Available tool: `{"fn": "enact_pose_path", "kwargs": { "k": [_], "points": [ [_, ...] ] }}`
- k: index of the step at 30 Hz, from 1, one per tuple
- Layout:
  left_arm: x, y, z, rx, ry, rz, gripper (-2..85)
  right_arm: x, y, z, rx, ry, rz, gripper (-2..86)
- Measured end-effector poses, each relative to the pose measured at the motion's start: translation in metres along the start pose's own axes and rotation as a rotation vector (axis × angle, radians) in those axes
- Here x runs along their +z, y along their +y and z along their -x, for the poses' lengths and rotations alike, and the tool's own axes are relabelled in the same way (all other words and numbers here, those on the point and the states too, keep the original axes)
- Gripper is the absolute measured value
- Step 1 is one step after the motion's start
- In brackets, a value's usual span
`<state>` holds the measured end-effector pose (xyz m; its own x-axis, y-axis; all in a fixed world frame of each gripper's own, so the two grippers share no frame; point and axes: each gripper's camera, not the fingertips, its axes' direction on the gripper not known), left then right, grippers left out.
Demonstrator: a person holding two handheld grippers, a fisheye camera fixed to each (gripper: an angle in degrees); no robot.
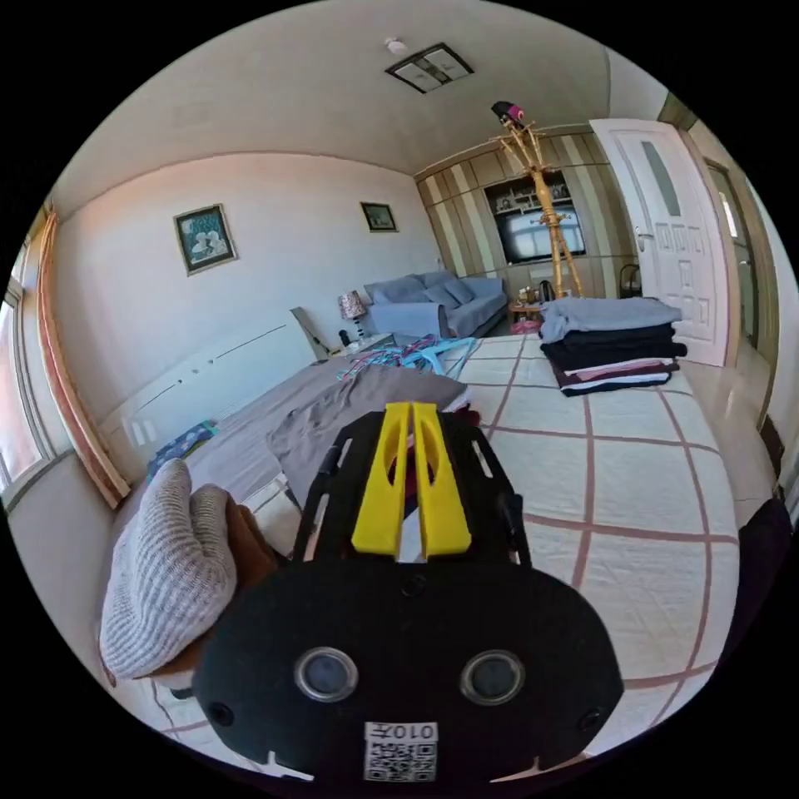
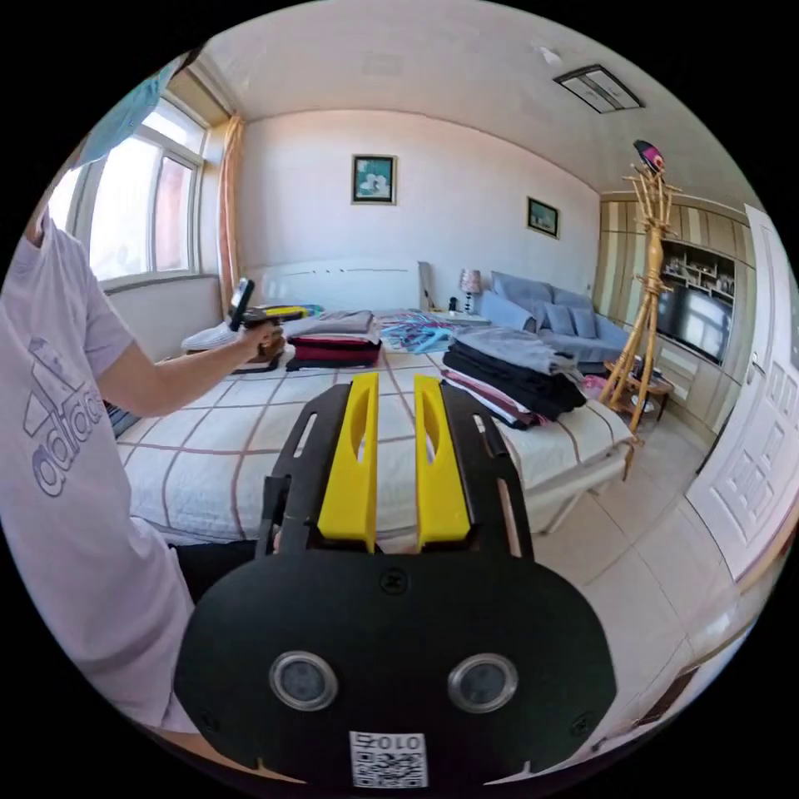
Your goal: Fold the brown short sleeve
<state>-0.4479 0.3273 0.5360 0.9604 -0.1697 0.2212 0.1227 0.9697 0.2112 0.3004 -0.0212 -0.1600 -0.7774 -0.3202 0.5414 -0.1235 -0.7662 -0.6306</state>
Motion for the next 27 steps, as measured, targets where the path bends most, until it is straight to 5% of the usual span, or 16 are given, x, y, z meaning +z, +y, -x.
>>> {"fn": "enact_pose_path", "kwargs": {
  "k": [12, 21, 27],
  "points": [
    [0.126, -0.005, -0.043, 0.312, -0.158, 0.264, 7.4, 0.006, 0.035, 0.002, 0.068, -0.02, 0.096, 6.7],
    [0.134, -0.042, 0.035, 0.012, 0.276, 0.328, 6.8, 0.027, 0.064, -0.021, 0.159, -0.086, 0.101, 6.0],
    [0.141, -0.06, 0.047, -0.095, 0.195, 0.368, 6.0, 0.032, 0.086, -0.033, 0.198, -0.115, 0.09, 5.4]
  ]
}}
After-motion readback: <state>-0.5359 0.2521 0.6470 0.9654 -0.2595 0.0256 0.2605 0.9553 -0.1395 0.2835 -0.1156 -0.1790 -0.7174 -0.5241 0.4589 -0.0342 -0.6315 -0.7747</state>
